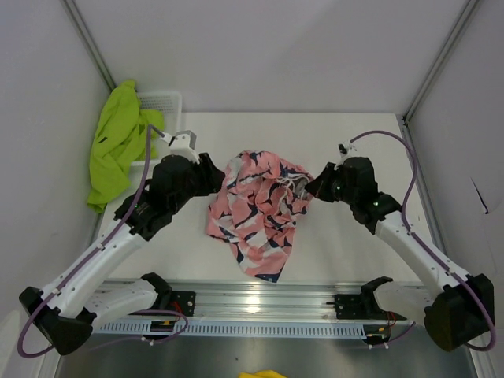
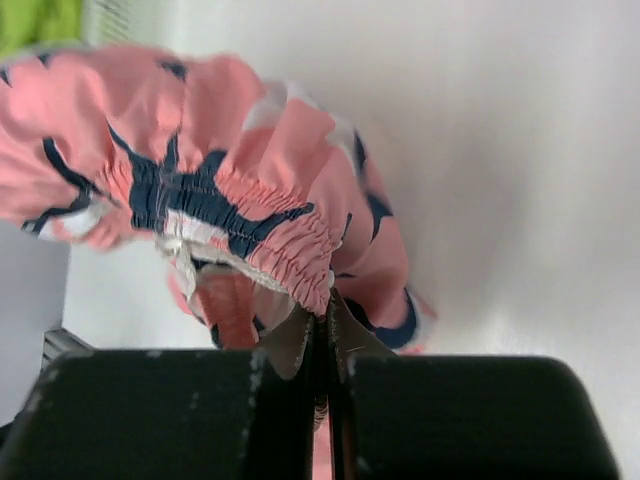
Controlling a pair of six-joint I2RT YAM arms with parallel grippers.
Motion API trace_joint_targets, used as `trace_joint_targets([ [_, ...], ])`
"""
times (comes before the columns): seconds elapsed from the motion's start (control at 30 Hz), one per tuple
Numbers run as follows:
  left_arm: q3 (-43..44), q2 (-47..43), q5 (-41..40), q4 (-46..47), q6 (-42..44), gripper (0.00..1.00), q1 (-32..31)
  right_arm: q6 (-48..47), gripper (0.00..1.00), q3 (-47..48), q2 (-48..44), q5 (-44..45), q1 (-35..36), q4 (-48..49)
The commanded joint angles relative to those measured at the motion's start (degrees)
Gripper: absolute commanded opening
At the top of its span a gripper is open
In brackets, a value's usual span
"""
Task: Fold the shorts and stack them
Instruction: Flatten the shorts out
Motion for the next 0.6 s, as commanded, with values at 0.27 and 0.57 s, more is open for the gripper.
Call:
trace_joint_targets([
  [0.27,0.94,4.3,-0.66,-0.51,4.48,0.55,-0.23,0.06,0.28,-3.47,3.63,3.91,-4.81,-12.67],
  [0.57,-2.22,4.47,2.77,2.03,3.52,0.56,-0.23,-2.06,0.68,0.14,-0.59,17.37,-2.79,-18.66],
])
